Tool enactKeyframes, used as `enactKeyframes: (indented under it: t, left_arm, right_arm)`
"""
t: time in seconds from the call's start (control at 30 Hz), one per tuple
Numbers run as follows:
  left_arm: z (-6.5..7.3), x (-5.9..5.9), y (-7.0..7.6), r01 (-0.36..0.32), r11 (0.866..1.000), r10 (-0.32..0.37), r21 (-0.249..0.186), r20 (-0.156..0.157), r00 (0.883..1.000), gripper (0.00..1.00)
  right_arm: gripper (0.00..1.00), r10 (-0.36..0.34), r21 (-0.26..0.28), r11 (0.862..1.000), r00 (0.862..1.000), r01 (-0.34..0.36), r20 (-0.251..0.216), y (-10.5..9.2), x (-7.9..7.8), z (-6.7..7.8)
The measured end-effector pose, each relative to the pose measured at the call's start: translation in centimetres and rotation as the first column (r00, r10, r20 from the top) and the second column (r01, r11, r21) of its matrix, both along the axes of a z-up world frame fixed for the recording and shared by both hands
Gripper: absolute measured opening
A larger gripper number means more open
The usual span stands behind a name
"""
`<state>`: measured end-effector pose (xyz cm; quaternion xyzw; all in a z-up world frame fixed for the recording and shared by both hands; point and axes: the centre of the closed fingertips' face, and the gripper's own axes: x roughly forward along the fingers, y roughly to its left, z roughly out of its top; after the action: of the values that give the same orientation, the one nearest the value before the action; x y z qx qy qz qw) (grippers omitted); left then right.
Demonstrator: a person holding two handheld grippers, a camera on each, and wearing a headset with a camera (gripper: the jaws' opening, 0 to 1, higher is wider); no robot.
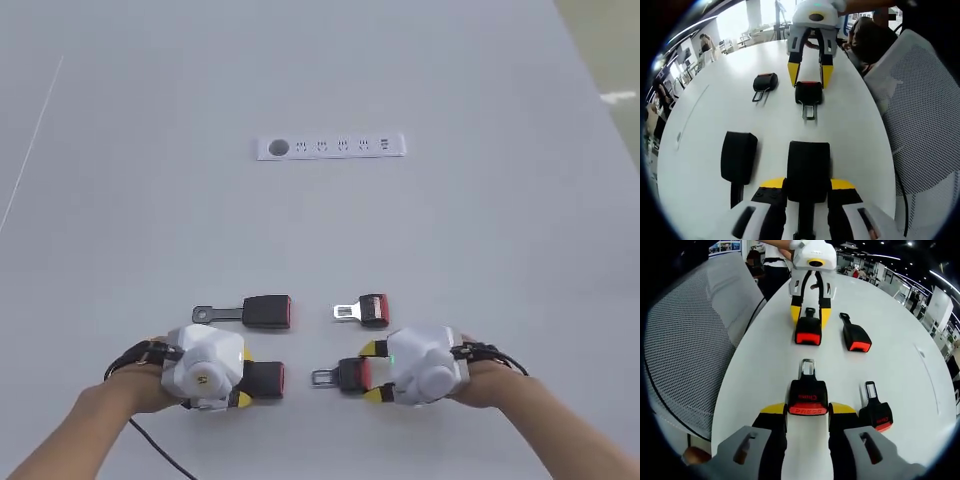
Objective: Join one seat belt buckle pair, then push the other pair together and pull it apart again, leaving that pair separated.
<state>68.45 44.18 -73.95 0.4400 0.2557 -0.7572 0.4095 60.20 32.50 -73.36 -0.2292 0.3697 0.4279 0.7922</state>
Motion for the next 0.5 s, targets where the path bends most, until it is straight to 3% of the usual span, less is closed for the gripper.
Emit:
enactKeyframes:
  t: [0.5]
  left_arm:
    - [-0.1,0.0,0.0,-0.018,1.0,0.018,0.01,-0.014,1.0,0.31]
  right_arm:
    - [0.3,-0.014,0.004,1.0,1.0,0.014,0.008,1.9,1.1,-0.1]
